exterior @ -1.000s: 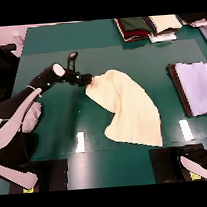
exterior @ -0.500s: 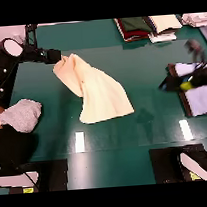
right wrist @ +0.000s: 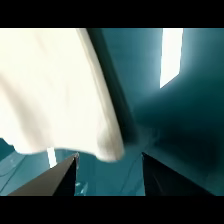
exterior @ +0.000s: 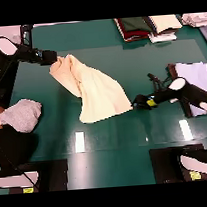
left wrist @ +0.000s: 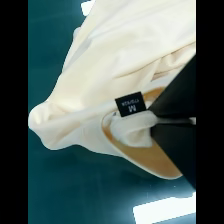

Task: Fold the shirts.

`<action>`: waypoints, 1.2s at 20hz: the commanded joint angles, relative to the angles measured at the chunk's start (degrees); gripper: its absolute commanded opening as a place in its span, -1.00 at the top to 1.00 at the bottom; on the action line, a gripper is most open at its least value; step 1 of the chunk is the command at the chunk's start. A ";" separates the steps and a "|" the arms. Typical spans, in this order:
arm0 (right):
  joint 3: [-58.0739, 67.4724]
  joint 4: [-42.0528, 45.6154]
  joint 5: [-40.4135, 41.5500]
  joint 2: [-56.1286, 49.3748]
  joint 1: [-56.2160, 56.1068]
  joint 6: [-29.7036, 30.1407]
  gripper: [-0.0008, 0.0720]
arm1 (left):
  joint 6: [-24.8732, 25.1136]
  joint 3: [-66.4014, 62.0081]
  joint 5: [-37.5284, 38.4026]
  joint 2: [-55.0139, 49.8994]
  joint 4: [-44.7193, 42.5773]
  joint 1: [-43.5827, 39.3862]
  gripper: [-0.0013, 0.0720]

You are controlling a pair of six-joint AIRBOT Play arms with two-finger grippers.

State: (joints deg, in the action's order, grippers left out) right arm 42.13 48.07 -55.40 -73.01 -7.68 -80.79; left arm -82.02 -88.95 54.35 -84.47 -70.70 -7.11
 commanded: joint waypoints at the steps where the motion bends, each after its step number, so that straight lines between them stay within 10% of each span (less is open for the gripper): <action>1: 5.22 -1.42 2.21 -7.76 -4.63 0.50 -0.02 | 0.02 -0.04 0.42 0.07 -0.09 0.07 0.89; 3: 8.26 -1.31 0.87 -10.01 -5.77 0.90 0.93 | 0.02 -0.07 0.42 0.13 -0.63 0.09 0.89; 12: 34.25 13.49 -8.39 9.16 4.87 1.31 0.93 | 0.04 -0.28 -5.05 21.20 -15.41 0.09 0.89; 24: 67.23 13.46 -18.80 24.76 31.01 1.38 0.93 | -0.04 -0.28 -7.85 53.29 -11.02 0.07 0.90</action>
State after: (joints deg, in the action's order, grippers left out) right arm 102.83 61.39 -70.96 -49.17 18.02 -79.37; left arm -81.97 -89.25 46.52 -36.29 -84.62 -7.07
